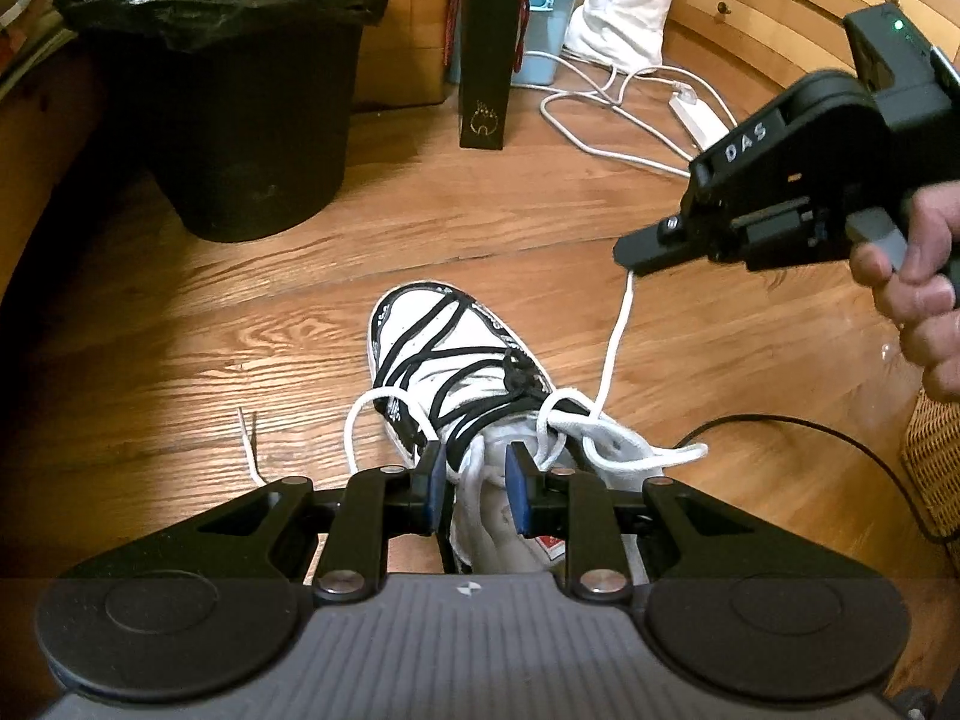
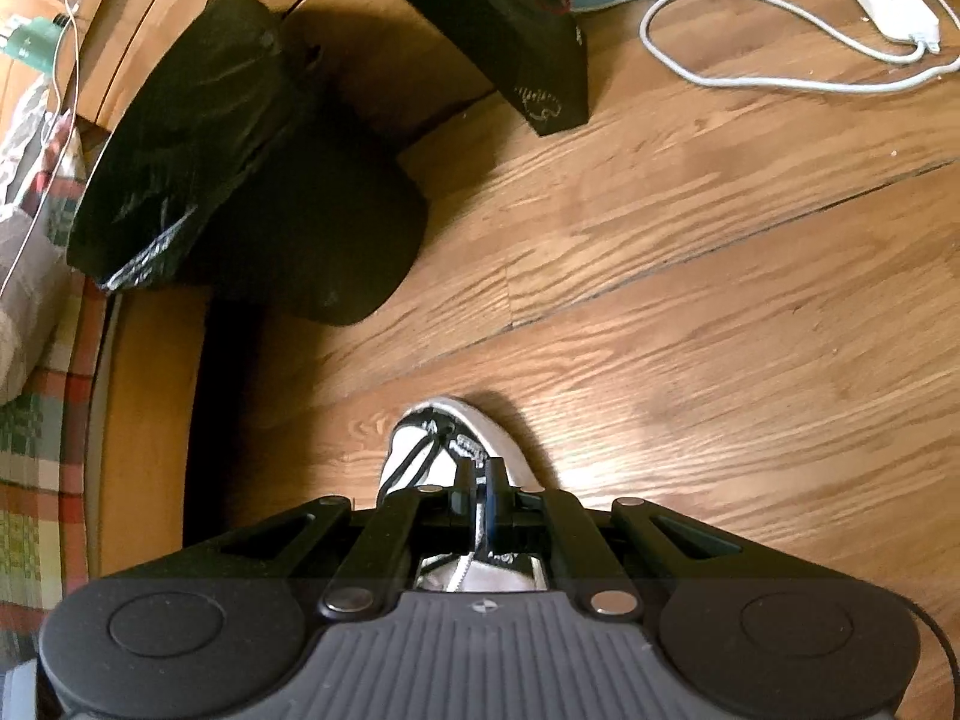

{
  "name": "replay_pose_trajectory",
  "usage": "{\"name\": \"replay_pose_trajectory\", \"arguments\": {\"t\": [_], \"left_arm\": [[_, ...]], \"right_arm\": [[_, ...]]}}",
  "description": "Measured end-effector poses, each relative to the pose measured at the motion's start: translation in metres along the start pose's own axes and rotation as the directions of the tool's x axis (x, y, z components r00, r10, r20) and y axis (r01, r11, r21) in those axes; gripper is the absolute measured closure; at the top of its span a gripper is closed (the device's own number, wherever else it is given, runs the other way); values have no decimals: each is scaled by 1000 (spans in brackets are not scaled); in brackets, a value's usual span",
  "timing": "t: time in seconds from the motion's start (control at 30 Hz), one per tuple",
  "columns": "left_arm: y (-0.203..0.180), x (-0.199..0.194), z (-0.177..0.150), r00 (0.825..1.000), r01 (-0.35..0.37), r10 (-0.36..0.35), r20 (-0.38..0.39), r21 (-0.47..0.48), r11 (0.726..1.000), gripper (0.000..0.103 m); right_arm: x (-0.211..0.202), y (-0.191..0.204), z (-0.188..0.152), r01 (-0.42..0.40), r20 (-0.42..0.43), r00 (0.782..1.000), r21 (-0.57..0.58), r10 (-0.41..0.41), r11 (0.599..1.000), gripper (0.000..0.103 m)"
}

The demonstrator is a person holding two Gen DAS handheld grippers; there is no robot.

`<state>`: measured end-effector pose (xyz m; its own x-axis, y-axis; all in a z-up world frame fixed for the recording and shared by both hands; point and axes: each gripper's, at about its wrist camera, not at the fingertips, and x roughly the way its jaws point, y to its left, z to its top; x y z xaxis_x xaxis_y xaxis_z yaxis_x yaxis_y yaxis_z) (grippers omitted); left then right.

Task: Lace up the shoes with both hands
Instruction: 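Lift the lace end high with the right gripper, tightening it, then open the right gripper to release the lace and lower it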

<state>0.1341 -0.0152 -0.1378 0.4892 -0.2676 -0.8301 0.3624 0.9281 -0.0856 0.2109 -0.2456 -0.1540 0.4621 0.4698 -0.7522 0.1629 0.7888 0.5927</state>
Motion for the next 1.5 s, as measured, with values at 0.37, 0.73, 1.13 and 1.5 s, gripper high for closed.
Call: {"name": "replay_pose_trajectory", "arguments": {"t": [0.37,0.73,1.13,1.5], "left_arm": [[-1,6,-5,999,0,1,-38,8,1000,78],[-3,8,-5,999,1,-1,-46,10,1000,78],[-3,8,-5,999,1,-1,-47,10,1000,78],[-7,6,-6,999,-3,5,-48,32,999,78]], "right_arm": [[-9,-8,13,7,55,998,39,-9,999,99],[-12,-12,19,8,78,997,57,-13,998,99],[-10,-15,22,-4,59,998,60,1,998,100],[23,0,-9,-56,-160,985,31,60,998,85]]}}
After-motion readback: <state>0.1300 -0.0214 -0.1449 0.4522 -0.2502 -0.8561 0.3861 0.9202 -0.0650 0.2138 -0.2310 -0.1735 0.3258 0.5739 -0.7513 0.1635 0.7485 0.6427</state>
